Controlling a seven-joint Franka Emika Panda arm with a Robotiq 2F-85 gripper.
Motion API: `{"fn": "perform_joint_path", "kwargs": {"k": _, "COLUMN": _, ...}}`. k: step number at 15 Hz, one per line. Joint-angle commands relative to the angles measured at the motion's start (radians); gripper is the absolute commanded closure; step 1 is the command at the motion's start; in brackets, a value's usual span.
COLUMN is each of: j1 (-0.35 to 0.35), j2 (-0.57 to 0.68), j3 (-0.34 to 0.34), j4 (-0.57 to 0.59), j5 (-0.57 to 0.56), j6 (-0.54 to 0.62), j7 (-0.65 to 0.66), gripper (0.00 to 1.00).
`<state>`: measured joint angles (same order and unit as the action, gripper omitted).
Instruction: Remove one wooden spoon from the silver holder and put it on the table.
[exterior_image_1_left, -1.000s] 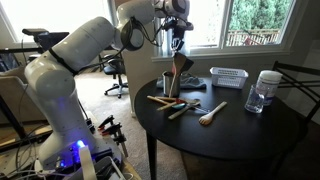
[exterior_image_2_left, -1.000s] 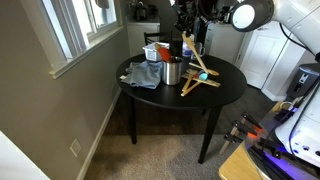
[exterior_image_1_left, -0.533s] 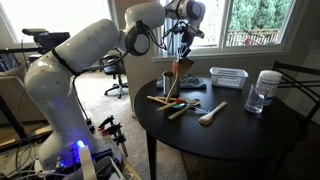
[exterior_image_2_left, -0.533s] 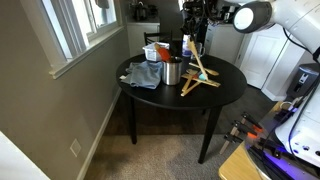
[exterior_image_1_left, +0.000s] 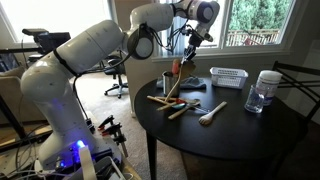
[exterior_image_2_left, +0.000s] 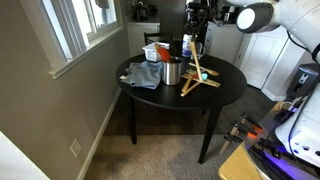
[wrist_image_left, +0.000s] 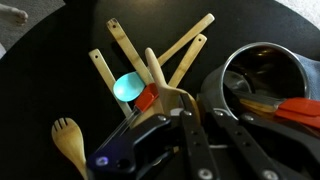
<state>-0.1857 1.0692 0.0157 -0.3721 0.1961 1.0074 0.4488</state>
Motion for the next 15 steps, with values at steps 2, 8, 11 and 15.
{"fn": "perform_joint_path", "kwargs": {"k": 2, "j1": -0.030, "j2": 0.002, "j3": 0.025, "j4": -0.022, "j5": 0.049, "j6": 0.051, "j7": 0.082, "gripper": 0.65}}
{"fn": "perform_joint_path", "kwargs": {"k": 8, "j1": -0.037, "j2": 0.006, "j3": 0.030, "j4": -0.023, "j5": 0.053, "j6": 0.068, "j7": 0.111, "gripper": 0.33}}
{"fn": "perform_joint_path", "kwargs": {"k": 11, "j1": -0.036, "j2": 0.006, "j3": 0.031, "j4": -0.023, "j5": 0.053, "j6": 0.072, "j7": 0.113, "gripper": 0.14}}
{"fn": "perform_joint_path", "kwargs": {"k": 15, "j1": -0.031, "j2": 0.004, "j3": 0.029, "j4": -0.023, "j5": 0.043, "j6": 0.064, "j7": 0.096, "gripper": 0.00}}
